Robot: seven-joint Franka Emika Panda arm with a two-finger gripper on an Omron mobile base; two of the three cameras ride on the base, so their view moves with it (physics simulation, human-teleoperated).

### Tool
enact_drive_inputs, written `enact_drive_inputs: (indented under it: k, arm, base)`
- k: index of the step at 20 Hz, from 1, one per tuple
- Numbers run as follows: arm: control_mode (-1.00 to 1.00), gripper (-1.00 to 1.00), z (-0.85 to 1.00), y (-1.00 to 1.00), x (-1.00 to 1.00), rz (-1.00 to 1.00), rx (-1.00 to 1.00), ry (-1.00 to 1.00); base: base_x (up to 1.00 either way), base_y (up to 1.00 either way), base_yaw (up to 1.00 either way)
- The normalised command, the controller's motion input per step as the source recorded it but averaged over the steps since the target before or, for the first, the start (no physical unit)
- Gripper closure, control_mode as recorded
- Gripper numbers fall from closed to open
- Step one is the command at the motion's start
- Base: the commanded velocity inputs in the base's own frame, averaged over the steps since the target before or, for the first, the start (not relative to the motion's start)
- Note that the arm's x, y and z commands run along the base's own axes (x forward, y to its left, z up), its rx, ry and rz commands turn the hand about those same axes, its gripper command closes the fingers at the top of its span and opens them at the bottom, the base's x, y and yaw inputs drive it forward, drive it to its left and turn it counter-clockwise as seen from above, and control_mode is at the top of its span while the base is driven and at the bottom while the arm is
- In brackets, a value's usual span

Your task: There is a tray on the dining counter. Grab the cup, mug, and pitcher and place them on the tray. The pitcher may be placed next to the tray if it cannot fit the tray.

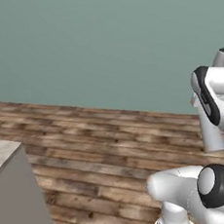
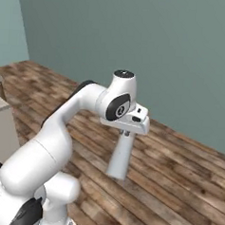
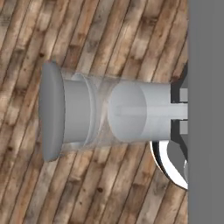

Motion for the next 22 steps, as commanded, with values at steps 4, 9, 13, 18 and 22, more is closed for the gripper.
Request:
enact_drive_inputs:
  k: [4,9,13,18,22]
  arm:
    - [1.00,1.00,0.00,0.00,0.00,0.00,0.00,0.00]
    - [1.00,1.00,0.00,0.00,0.00,0.00,0.00,0.00]
    - [1.00,1.00,0.00,0.00,0.00,0.00,0.00,0.00]
    - [1.00,1.00,0.00,0.00,0.00,0.00,0.00,0.00]
    - [1.00,1.00,0.00,0.00,0.00,0.00,0.00,0.00]
  base:
    - [1.00,-0.58,0.37]
    - [1.00,-0.56,0.40]
    - [1.00,-0.54,0.42]
    - [1.00,-0.56,0.42]
    - [1.00,-0.55,0.42]
